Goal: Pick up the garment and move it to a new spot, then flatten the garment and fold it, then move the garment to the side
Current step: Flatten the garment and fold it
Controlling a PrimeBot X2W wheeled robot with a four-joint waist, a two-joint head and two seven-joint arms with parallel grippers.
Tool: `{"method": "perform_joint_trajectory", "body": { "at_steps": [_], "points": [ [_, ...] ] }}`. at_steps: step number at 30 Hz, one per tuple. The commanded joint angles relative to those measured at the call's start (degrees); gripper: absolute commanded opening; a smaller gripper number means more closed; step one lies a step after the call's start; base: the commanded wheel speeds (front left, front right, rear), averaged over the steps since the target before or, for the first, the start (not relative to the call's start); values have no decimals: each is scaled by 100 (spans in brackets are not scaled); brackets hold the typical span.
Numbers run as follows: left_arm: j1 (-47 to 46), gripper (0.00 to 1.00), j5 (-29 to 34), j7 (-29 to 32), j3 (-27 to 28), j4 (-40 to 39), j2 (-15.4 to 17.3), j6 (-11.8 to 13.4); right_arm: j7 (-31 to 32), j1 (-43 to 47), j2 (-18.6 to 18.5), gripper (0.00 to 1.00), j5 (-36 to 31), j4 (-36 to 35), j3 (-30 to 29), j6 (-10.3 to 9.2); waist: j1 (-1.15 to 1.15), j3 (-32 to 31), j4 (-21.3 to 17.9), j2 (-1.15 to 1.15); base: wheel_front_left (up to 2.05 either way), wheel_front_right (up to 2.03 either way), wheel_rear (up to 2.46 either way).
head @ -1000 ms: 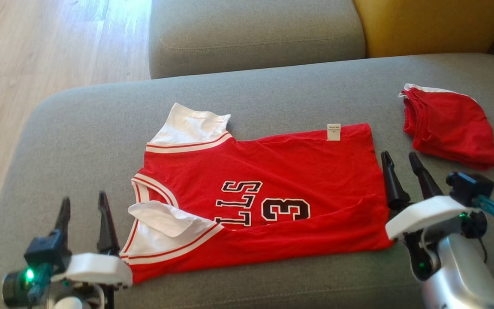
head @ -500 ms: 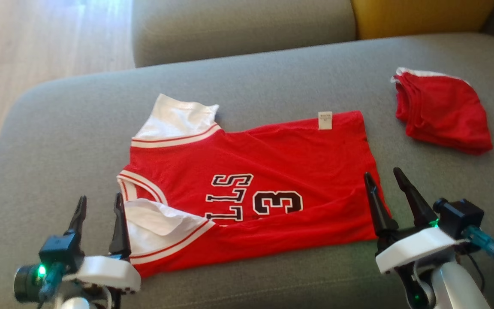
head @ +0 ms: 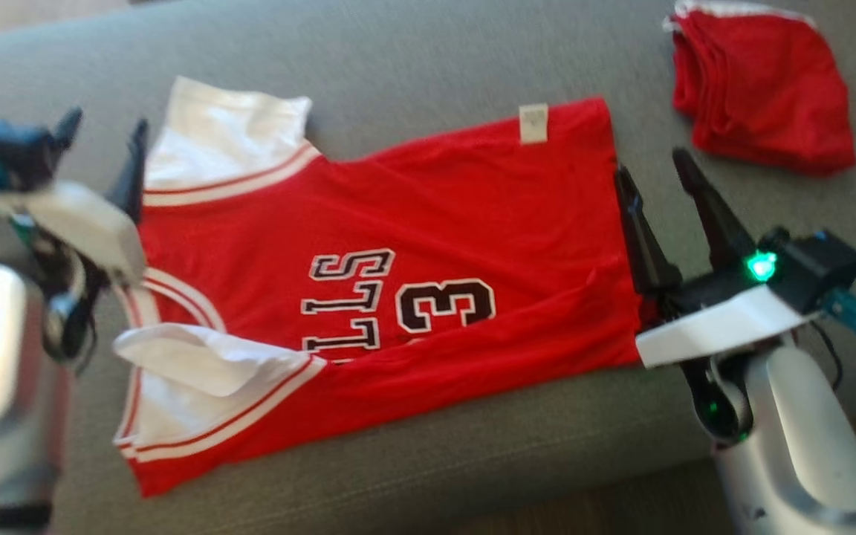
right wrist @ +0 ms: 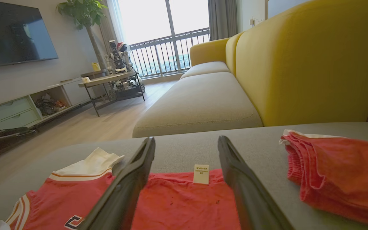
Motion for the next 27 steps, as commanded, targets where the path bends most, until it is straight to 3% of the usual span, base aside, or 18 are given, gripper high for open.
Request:
{"method": "perform_joint_trajectory", "body": {
  "at_steps": [1,9,16,22,27],
  "points": [
    [-313,100,-83,82,164,-103,252,-14,7,-205,-15,100,59,-231,161,-2,-2,361,-283,0,0,0,0],
    [-1653,100,-772,957,-643,817,925,-66,-51,-597,-15,100,237,-434,373,-2,-2,919,-615,0,0,0,0],
    [-2387,100,-973,1062,-1332,1557,1440,-68,-123,-610,-15,100,303,-464,346,-2,-2,1221,-841,0,0,0,0],
    [-2817,100,-894,1023,-1585,2203,1613,-68,-180,-601,-15,100,408,-439,258,-2,-2,1394,-978,0,0,0,0],
    [-3109,100,-960,1027,-1578,2731,1535,-64,-212,-584,-15,100,385,-392,278,-2,-2,1473,-1007,0,0,0,0]
  ]
}}
